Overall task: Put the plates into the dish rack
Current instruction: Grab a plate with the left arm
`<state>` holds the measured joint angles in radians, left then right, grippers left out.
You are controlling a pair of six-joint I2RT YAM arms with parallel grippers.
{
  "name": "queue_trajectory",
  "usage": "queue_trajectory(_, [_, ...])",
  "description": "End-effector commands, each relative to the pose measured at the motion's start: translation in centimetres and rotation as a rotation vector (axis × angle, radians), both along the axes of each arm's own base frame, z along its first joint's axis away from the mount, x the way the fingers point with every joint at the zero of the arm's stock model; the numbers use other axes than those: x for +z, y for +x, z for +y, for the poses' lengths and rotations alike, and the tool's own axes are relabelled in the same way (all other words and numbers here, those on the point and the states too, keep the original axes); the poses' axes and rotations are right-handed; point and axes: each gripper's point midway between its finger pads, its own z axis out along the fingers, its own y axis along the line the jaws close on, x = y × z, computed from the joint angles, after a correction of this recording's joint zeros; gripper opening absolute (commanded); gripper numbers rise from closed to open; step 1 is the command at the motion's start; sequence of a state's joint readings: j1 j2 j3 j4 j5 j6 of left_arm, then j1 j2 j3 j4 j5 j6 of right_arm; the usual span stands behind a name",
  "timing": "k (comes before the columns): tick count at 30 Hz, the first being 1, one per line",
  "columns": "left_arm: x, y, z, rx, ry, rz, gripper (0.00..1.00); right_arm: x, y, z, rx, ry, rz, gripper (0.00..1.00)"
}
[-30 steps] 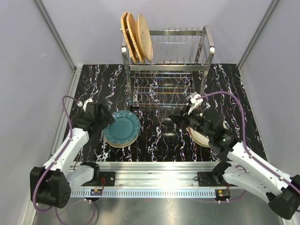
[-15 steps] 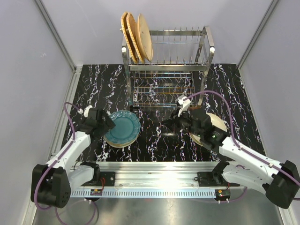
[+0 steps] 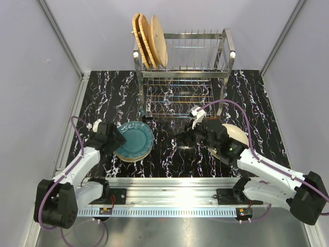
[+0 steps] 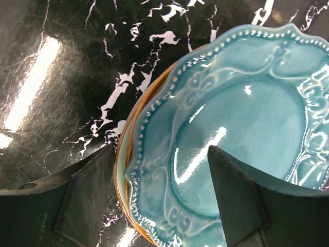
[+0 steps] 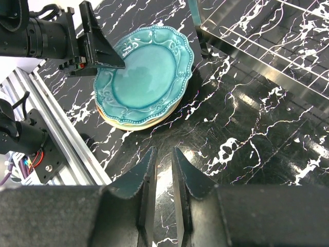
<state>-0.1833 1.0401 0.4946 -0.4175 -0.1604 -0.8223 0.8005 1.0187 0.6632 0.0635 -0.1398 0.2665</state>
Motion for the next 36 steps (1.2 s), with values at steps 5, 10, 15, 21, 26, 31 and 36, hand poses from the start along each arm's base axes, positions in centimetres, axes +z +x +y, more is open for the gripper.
queue_trajectory(5, [0.3, 0.8, -0.6, 0.009, -0.055, -0.078, 0.67, 0.9, 0.6, 0.5, -0.01, 0.018, -0.04, 0.24])
queue_trajectory(10, [0.1, 0.6, -1.2, -0.007, -0.082, -0.076, 0.56, 1.0, 0.8, 0.4, -0.021, 0.015, -0.053, 0.24])
queue_trajectory(15, [0.1, 0.5, -1.9, -0.029, -0.124, -0.098, 0.38, 0.1, 0.8, 0.9, -0.004, 0.006, -0.027, 0.24])
queue_trajectory(21, [0.1, 0.1, -2.7, -0.061, -0.144, -0.097, 0.29, -0.7, 0.8, 1.8, 0.014, -0.01, -0.018, 0.25])
queue_trajectory(26, [-0.6, -0.7, -2.7, -0.065, -0.143, -0.077, 0.25, -1.7, 0.6, 3.5, 0.056, -0.046, -0.018, 0.3])
queue_trajectory(31, [-0.8, -1.1, -2.7, -0.06, -0.15, -0.072, 0.25, -3.8, 0.2, 5.7, 0.102, -0.108, -0.007, 0.35])
queue_trajectory(36, [-0.6, -1.4, -2.6, -0.063, -0.149, -0.075, 0.26, -4.8, 0.0, 7.6, 0.134, -0.126, 0.004, 0.39])
